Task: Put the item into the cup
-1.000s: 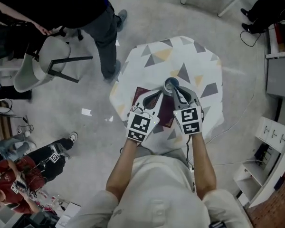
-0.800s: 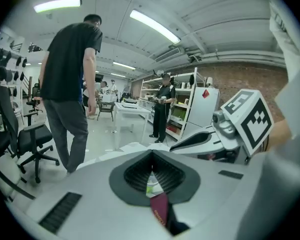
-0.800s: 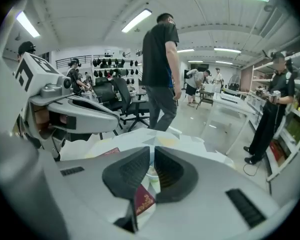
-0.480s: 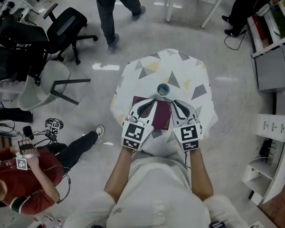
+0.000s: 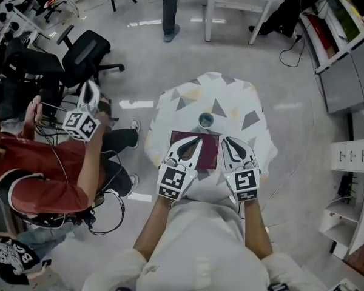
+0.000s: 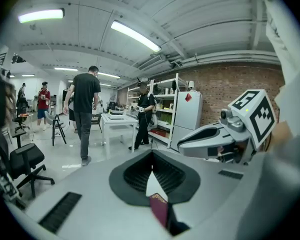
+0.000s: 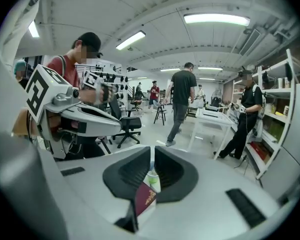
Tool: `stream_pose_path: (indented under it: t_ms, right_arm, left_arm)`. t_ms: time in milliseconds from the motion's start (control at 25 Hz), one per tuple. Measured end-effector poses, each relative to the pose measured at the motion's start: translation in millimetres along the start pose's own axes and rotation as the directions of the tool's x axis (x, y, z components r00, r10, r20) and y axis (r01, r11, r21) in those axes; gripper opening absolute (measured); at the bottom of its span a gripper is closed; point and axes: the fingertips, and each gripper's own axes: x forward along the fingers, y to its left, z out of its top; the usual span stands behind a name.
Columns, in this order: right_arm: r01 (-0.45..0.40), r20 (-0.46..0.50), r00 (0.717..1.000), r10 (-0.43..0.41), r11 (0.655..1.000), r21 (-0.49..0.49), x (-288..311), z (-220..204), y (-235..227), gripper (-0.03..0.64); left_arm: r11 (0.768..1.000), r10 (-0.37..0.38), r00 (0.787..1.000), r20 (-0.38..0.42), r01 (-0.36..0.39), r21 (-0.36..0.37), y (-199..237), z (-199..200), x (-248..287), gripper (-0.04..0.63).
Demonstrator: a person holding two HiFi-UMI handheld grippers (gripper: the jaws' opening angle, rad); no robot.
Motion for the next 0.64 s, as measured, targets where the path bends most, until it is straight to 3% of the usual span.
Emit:
stream_pose_path:
  t_ms: [640]
  right_arm:
    - [0.033,0.009,0.999,-0.033,0.999,-0.003,-23.6,1.4,14.3,0.026]
  left_arm:
    - [1.0,-0.015,1.0,0.027,0.015,0.01,-11.1,4.6,-23.2,0.012]
